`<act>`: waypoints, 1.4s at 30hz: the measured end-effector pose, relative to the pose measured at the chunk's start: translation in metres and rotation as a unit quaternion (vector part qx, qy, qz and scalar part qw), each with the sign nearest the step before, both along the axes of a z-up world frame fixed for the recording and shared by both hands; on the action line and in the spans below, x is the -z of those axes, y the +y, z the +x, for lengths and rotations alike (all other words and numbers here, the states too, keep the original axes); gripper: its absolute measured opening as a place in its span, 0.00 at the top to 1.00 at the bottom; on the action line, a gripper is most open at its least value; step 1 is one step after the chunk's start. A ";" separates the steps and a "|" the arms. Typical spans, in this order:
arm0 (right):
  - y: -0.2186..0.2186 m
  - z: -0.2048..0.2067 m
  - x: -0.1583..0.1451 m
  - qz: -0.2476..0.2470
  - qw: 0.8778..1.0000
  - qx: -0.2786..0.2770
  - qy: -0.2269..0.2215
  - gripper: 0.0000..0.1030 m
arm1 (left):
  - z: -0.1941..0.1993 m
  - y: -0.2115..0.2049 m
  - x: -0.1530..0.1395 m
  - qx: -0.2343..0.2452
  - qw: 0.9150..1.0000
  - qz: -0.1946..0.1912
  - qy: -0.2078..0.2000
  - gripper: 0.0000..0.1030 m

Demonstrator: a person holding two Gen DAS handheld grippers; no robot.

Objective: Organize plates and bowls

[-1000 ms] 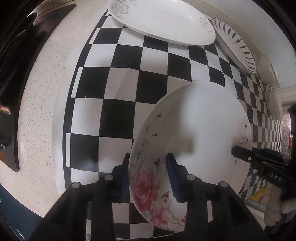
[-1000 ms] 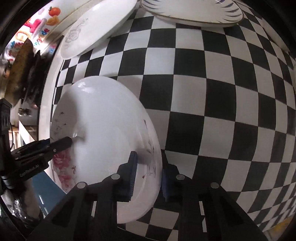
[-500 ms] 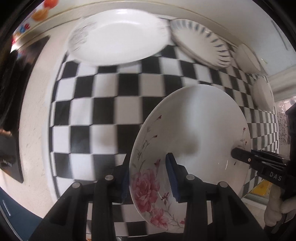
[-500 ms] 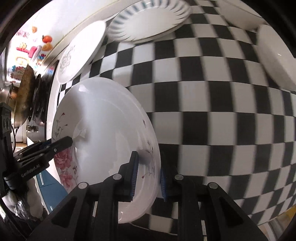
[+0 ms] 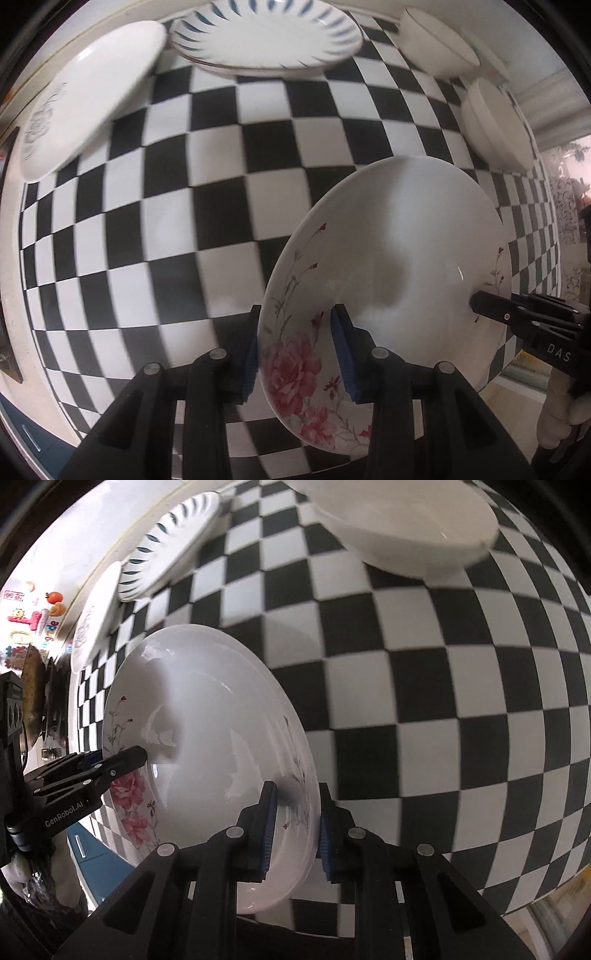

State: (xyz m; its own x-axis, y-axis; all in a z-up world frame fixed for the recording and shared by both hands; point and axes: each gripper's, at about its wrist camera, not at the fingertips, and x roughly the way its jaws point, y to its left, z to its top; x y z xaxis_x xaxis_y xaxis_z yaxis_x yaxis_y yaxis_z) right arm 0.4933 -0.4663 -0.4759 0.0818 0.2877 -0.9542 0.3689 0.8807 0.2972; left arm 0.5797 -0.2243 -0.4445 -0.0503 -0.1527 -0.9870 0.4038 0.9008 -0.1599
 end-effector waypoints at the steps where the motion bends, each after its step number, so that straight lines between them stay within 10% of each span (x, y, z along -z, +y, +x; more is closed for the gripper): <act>1: -0.003 -0.001 0.002 0.002 1.000 -0.002 0.004 0.78 | 0.000 -0.005 0.004 0.000 1.000 0.004 0.002 0.68; 19: -0.007 0.014 0.006 0.011 0.998 -0.052 0.032 0.77 | 0.014 0.028 -0.002 -0.053 0.998 0.027 -0.017 0.67; 26: -0.016 0.042 -0.069 0.014 0.997 -0.068 -0.041 0.40 | 0.036 0.092 -0.056 -0.136 0.989 0.004 -0.064 0.65; 34: 0.060 0.160 -0.122 0.036 0.981 -0.133 -0.135 0.26 | 0.092 0.165 -0.083 -0.223 0.970 -0.050 -0.088 0.63; 42: 0.176 0.323 -0.081 -0.036 0.954 -0.259 -0.145 0.26 | 0.179 0.249 -0.031 -0.325 0.941 -0.081 -0.051 0.63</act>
State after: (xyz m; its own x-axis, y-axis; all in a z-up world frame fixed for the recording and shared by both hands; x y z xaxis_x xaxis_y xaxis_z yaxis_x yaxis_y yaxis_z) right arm 0.8168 -0.2903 -0.3954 0.2101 0.2951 -0.9321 -0.2093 0.9448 0.2520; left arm 0.7584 0.0247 -0.4134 0.1982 -0.2671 -0.9431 -0.2031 0.9301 -0.3061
